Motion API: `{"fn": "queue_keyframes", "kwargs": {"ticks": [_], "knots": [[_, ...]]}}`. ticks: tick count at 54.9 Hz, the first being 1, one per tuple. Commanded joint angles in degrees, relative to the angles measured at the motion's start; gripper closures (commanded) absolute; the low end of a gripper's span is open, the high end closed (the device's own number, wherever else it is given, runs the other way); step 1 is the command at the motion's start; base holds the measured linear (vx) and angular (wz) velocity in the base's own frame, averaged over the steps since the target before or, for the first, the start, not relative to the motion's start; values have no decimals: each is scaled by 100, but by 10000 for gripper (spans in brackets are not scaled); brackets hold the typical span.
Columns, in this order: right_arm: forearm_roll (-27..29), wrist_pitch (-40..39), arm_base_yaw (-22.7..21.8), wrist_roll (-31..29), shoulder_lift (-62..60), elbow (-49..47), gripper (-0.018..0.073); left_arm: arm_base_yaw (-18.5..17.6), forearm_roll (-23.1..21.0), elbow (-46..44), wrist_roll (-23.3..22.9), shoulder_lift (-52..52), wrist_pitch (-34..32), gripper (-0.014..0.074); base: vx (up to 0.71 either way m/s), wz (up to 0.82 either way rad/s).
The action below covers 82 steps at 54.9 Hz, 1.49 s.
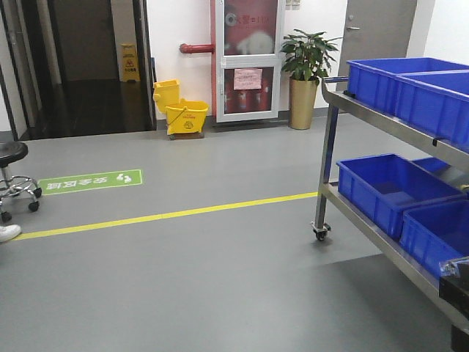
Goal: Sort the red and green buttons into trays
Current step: 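Drive to the shelf and stop before the green and red trays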
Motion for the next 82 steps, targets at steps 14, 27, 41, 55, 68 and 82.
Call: {"fn": "queue_keyframes", "kwargs": {"ticks": [14, 27, 41, 55, 68, 82], "knots": [[-65, -507, -28, 1, -46, -175, 568, -12, -20, -162, -26, -12, -520, 596, 45, -7], [-65, -507, -28, 1, -46, -175, 568, -12, -20, -162, -26, -12, -520, 596, 45, -7], [-65, -507, -28, 1, -46, -175, 568, -12, -20, -162, -26, -12, -520, 596, 44, -12], [-65, -507, -28, 1, -46, -175, 568, -12, -20, -162, -26, -12, -519, 596, 40, -28], [-65, -507, -28, 1, -46, -175, 568, -12, -20, -162, -26, -12, -519, 596, 36, -48], [-65, -507, -28, 1, -46, -175, 568, -12, -20, -162, -26, -12, -519, 596, 31, -65]]}}
